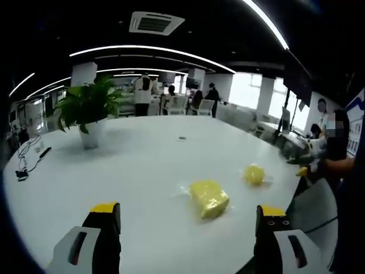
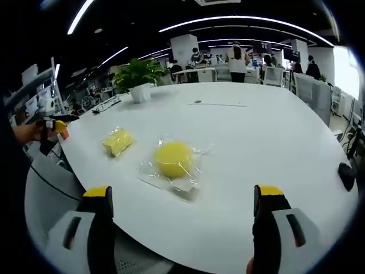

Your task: Compare the silicone blocks by pressing each to a similar depth, holding the contact briefly, and releasing to observe deformation and rebound differences across the visible hardness samples.

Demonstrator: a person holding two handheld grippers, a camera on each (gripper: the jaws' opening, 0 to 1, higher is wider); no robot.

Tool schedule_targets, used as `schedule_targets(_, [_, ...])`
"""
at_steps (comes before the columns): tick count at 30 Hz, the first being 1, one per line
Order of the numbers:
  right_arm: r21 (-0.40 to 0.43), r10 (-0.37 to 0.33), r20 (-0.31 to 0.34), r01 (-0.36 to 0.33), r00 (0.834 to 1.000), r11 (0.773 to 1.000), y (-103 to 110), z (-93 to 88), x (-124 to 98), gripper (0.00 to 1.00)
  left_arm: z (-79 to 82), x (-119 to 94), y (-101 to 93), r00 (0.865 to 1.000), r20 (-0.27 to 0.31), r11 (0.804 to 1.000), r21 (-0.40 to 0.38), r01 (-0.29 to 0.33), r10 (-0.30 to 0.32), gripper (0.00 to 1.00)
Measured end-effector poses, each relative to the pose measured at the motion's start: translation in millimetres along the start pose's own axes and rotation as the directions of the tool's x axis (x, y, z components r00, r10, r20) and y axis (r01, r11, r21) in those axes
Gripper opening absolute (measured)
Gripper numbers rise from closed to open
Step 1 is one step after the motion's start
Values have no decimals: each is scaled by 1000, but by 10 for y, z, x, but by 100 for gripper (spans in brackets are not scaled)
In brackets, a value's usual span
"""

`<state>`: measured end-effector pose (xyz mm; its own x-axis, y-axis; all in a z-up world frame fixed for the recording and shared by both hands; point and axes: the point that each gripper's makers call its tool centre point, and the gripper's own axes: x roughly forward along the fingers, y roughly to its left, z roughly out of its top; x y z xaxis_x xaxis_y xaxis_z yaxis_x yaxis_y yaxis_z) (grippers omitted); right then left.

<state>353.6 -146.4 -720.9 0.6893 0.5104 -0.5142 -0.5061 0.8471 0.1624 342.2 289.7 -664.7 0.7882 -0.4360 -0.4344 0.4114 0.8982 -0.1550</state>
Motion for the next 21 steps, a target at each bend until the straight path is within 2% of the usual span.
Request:
schedule_targets(9, [-2,-3,15,3,1000,1000,34,55,-46,96,-96,82,-38,1000,-4,999,-35,22,-22,100])
schedule_targets(12, [-38,20,-10,-20,1000,999,104,53,-15,96,-83,71,-127,1000,5,999,-35,24,-24,100])
schedule_targets(15, [-66,16,-7,-16,1000,998,102,68,-7,96,-58,43,-151,1000,24,1000,-12,19,-18,100])
schedule_targets(17, [-27,33,-16,-33,999,999,101,34,28,96,-68,30,-126,1000,22,1000,-18,17,-16,100])
schedule_targets(19, [25,86,-18,-86,996,996,188,21,61,96,-54,16,-117,999,32,999,-42,17,-15,100])
schedule_targets(21, [6,71,-18,-71,997,997,174,25,88,96,-53,10,-90,999,33,997,-69,18,-16,100])
